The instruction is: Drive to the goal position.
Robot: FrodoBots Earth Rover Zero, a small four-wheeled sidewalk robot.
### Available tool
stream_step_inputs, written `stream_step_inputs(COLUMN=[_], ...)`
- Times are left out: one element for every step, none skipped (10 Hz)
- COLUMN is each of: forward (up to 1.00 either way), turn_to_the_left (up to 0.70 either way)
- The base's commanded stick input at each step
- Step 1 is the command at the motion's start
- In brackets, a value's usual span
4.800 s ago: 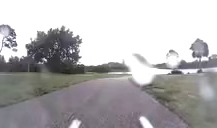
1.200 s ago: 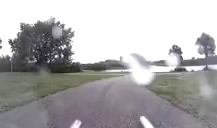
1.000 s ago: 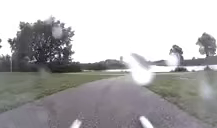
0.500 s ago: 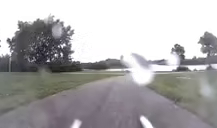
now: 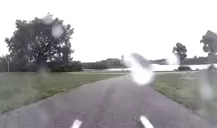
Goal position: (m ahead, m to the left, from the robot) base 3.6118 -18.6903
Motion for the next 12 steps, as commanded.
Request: stream_step_inputs(forward=[0.7,0.7,0.7,0.7,0.7,0.7,0.7,0.7,0.7,0.7,0.7,0.7], turn_to_the_left=[0.0,0.0,0.0,0.0,0.0,0.0,0.0,0.0,0.0,0.0,0.0,0.0])
